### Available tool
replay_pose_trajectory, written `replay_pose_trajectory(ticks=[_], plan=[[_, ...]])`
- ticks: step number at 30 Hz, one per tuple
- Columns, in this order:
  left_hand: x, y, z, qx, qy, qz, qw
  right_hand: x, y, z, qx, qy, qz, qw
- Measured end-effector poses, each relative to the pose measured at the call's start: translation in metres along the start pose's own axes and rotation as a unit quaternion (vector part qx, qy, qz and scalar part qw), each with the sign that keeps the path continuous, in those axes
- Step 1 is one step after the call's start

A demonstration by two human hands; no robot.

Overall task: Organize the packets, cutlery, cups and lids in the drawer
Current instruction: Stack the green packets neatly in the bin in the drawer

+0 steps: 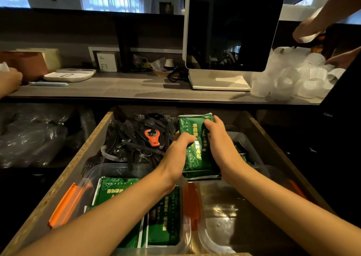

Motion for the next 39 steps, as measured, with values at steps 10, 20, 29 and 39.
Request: replay_pose_trajectory(ticks=[10,20,29,39], plan=[[-0.042,0.025,-0.006,-0.032,0.05,0.14,0.988,0.014,-0.021,-0.02,0.083,0.036,0.069,0.993],[-0.014,0.084,-0.072,-0.061,0.141,0.118,0.981,0.009,-0.058,-0.045,0.205,0.102,-0.236,0.944],[0.021,0.093,-0.074,-0.075,0.161,0.176,0.968,-0.001,-0.058,-0.048,0.24,0.138,-0.423,0.863],[-0.019,0.095,-0.063,-0.071,-0.001,0.474,0.877,-0.011,-0.063,-0.04,0.241,0.202,-0.51,0.801]])
Point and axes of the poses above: each hand's wrist, its own z-axis towards the middle knuckle, its own y-axis out of the back of the hand, x = y × z, the point moved 8 cm from there along z, towards the middle knuckle, and after that the axes turned 12 degrees about -z, right-handed, at the moved point
